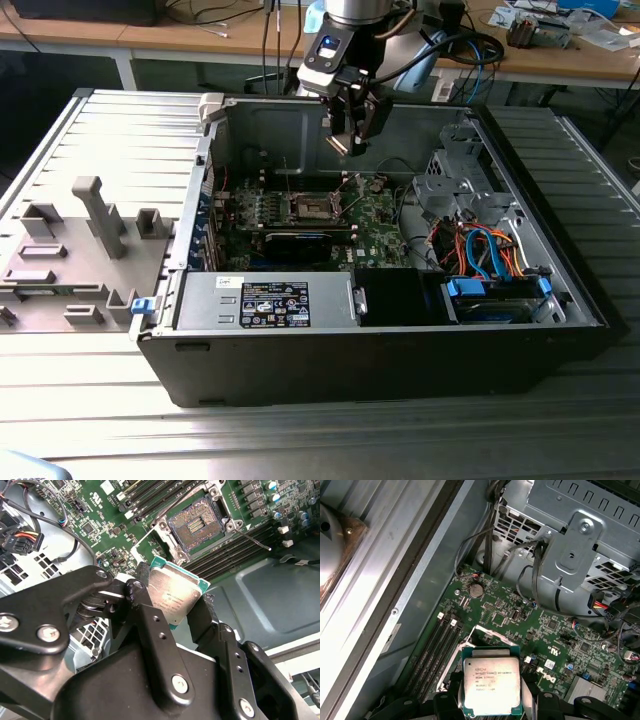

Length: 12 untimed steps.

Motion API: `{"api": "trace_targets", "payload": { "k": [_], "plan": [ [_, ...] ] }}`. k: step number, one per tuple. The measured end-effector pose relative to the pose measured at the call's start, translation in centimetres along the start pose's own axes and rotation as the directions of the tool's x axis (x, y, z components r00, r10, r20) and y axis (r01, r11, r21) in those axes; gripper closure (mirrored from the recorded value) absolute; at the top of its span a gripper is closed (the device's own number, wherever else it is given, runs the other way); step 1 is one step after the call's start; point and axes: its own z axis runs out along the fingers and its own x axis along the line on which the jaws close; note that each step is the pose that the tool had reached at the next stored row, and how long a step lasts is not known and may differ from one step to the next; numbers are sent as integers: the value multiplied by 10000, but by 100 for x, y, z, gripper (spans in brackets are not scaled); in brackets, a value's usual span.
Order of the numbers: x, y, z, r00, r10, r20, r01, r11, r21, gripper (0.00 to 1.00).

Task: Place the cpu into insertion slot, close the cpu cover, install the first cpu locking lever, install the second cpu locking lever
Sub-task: 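Place the cpu into insertion slot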

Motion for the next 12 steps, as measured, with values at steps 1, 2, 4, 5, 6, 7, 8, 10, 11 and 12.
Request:
{"api": "trace_targets", "payload": {
  "k": [1,2,4,5,6,7,8,10,11,12],
  "plan": [
    [0,0,0,10000,9,1,-9,10000,1,45],
    [0,0,1,10000,17,1,-17,10000,1,45],
    [0,0,1,10000,27,2,-27,10000,1,45],
    [0,0,1,10000,33,3,-33,10000,1,45],
    [0,0,2,10000,44,3,-44,10000,1,45],
    [0,0,2,10000,49,3,-49,10000,2,45],
    [0,0,2,10000,53,3,-53,10000,2,45],
    [0,0,2,10000,63,4,-63,10000,1,45],
    [0,0,3,10000,73,5,-73,10000,2,45],
    [0,0,4,10000,92,5,-92,10000,3,45]
  ]
}}
